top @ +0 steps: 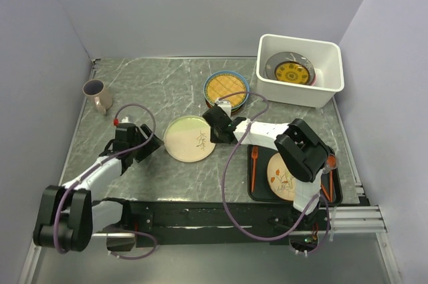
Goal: Place the plates into the plastic bin on the countertop
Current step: Pick up the plate at the center of the board.
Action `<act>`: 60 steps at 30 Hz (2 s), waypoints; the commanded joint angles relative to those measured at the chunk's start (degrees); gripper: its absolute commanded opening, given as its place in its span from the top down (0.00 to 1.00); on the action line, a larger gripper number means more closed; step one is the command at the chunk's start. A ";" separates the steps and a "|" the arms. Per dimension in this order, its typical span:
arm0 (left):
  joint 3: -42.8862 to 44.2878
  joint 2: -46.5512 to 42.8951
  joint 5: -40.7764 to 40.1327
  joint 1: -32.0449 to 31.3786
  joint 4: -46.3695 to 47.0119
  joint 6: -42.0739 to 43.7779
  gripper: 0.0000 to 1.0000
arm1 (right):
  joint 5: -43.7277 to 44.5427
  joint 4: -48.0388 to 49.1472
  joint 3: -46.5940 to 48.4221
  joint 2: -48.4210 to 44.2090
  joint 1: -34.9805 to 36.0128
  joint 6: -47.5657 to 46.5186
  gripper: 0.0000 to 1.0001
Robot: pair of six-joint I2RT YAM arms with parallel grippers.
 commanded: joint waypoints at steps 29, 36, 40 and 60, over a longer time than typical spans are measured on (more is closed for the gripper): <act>6.73 21.17 7.43 -6.18 13.45 4.52 0.99 | -3.21 -5.69 -2.38 1.15 -0.69 -7.42 0.84; 6.46 12.73 3.82 -5.83 8.44 3.11 0.99 | -11.11 -0.60 -7.48 -3.68 -4.64 -4.43 0.51; 6.38 10.09 4.87 -5.39 7.56 1.88 0.99 | -20.23 4.41 -12.83 -6.49 -6.93 -1.89 0.44; 4.88 7.62 7.77 -5.21 8.08 -1.20 0.99 | -46.10 37.36 -38.39 -11.06 -6.76 20.15 0.41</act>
